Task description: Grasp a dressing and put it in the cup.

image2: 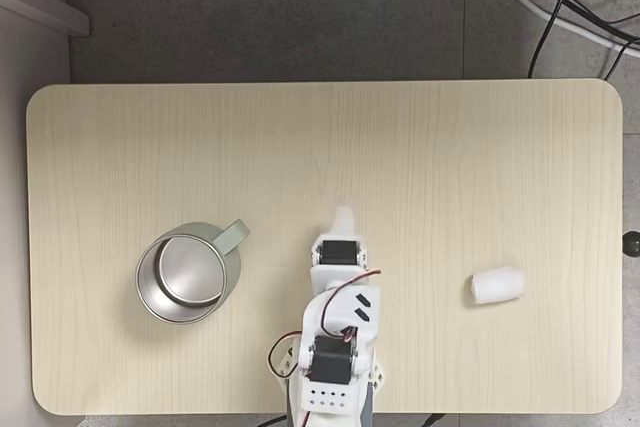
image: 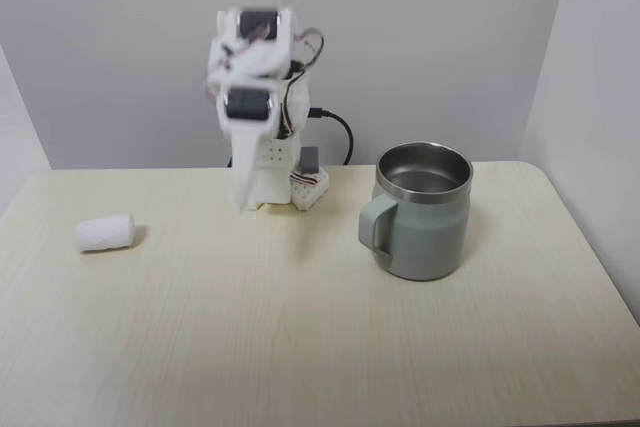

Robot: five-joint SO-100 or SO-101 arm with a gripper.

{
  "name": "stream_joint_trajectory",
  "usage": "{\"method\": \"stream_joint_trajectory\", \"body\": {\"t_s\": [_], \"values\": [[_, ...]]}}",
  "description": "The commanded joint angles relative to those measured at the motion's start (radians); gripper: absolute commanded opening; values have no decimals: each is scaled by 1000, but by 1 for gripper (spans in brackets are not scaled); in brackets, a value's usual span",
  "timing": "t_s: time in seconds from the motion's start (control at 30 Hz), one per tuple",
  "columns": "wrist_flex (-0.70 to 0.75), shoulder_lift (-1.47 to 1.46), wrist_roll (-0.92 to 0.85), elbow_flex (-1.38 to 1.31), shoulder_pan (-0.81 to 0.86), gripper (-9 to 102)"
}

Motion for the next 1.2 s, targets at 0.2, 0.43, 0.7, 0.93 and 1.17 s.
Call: {"method": "stream_joint_trajectory", "body": {"t_s": [0.2, 0.43, 0.7, 0.93, 1.17], "values": [[341, 586, -331, 641, 275, 7], [479, 885, -773, 811, 604, 16], [377, 1272, -1141, 818, 913, 20], [173, 1529, -1224, 811, 1029, 21], [21, 1701, -1235, 801, 1069, 21]]}}
